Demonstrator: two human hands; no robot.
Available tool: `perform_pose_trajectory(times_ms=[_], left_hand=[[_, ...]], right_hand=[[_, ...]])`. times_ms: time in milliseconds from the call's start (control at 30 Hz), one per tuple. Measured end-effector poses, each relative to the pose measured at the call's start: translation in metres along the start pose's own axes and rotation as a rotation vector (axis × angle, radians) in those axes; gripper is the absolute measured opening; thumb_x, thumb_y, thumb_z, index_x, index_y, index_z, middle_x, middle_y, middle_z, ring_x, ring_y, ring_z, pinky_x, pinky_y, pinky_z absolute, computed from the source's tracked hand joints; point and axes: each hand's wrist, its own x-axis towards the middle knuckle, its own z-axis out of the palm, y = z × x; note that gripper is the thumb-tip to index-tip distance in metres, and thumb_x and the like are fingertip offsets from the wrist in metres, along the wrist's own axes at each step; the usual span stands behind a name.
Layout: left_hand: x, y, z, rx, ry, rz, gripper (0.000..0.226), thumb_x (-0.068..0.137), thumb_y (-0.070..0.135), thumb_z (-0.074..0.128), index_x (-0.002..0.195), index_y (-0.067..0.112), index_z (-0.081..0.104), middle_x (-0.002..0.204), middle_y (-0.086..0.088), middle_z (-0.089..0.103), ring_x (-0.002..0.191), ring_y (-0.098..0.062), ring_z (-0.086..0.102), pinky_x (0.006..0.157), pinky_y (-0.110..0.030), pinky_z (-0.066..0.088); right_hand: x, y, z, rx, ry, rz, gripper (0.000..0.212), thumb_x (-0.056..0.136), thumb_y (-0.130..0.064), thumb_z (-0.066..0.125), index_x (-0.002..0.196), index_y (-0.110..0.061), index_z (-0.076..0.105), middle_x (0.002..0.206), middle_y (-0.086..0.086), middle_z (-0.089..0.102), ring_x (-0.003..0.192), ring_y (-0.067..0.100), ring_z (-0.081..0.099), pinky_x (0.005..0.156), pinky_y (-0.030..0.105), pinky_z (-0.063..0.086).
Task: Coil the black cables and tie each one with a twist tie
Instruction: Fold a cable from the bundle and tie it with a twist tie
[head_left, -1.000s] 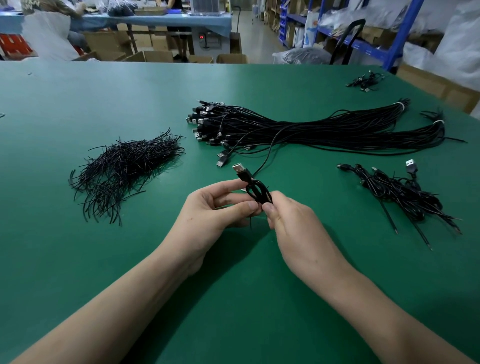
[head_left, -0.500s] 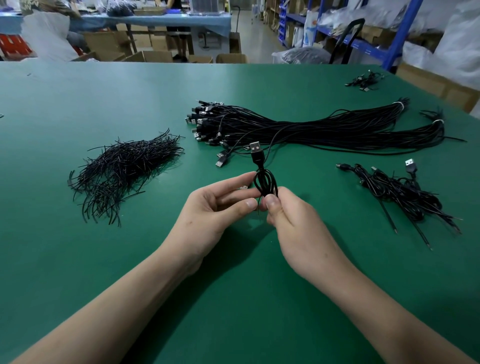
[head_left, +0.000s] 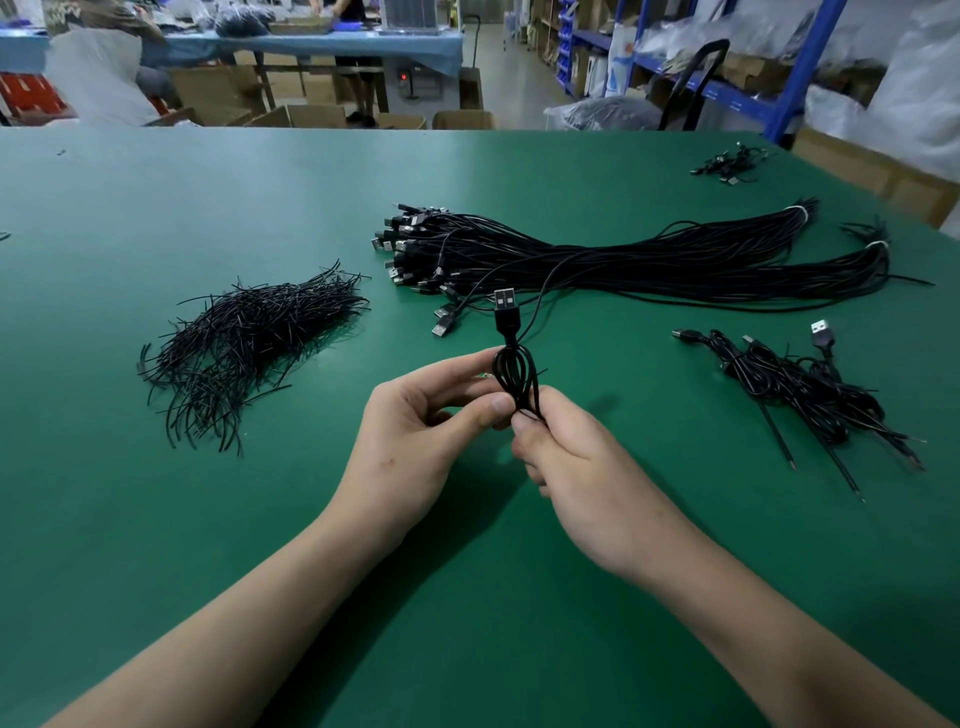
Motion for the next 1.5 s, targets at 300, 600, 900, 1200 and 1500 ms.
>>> perform_pose_trajectory(times_ms=[300, 600, 900, 1200, 1500], left_hand=[[-0.002, -0.003, 0.005, 0.014, 0.013, -0.031, 0.042, 0.077, 0.038, 0.078, 0.118, 0.032, 0.074, 0.108, 0.001, 0.078, 0.109, -0.031, 0.07, 0.1, -0.068, 0.045], [-0.003, 0.004, 0.005, 0.103, 0.01, 0.011, 0.033, 0.076, 0.029, 0.081, 0.107, 0.037, 0.076, 0.1, 0.011, 0.078, 0.095, -0.004, 0.072, 0.073, -0.019, 0.043], [-0.006, 0.009, 0.007, 0.137, 0.037, 0.123, 0.03, 0.079, 0.019, 0.081, 0.103, 0.035, 0.076, 0.092, 0.012, 0.079, 0.067, 0.002, 0.064, 0.065, -0.008, 0.038], [-0.006, 0.01, 0.008, 0.155, 0.026, 0.144, 0.031, 0.076, 0.02, 0.083, 0.096, 0.043, 0.077, 0.092, 0.017, 0.078, 0.077, 0.007, 0.063, 0.066, -0.014, 0.038], [-0.003, 0.01, 0.008, 0.142, 0.056, 0.131, 0.028, 0.077, 0.025, 0.081, 0.1, 0.039, 0.076, 0.092, 0.016, 0.078, 0.082, 0.006, 0.064, 0.064, -0.019, 0.038]], right_hand=[[0.004, 0.004, 0.003, -0.049, 0.019, 0.003, 0.024, 0.104, -0.032, 0.035, 0.112, -0.029, 0.058, 0.062, -0.022, 0.049, 0.058, 0.003, 0.042, 0.063, 0.034, 0.035], [0.004, 0.003, -0.006, -0.022, -0.081, 0.042, 0.02, 0.102, -0.03, 0.037, 0.1, -0.024, 0.056, 0.058, -0.019, 0.046, 0.05, 0.003, 0.035, 0.051, 0.028, 0.03], [0.003, -0.003, -0.015, 0.036, -0.209, 0.052, 0.047, 0.106, -0.026, 0.036, 0.073, -0.054, 0.054, 0.056, -0.02, 0.043, 0.047, 0.002, 0.03, 0.046, 0.021, 0.028], [-0.002, -0.01, -0.02, -0.097, -0.261, -0.015, 0.029, 0.09, -0.039, 0.039, 0.07, -0.055, 0.053, 0.055, -0.023, 0.043, 0.052, 0.001, 0.035, 0.053, 0.019, 0.032], [0.005, 0.0, -0.033, 0.631, -0.403, 0.245, 0.028, 0.089, -0.025, 0.038, 0.11, -0.014, 0.052, 0.077, 0.0, 0.053, 0.061, 0.009, 0.034, 0.052, 0.022, 0.028]])
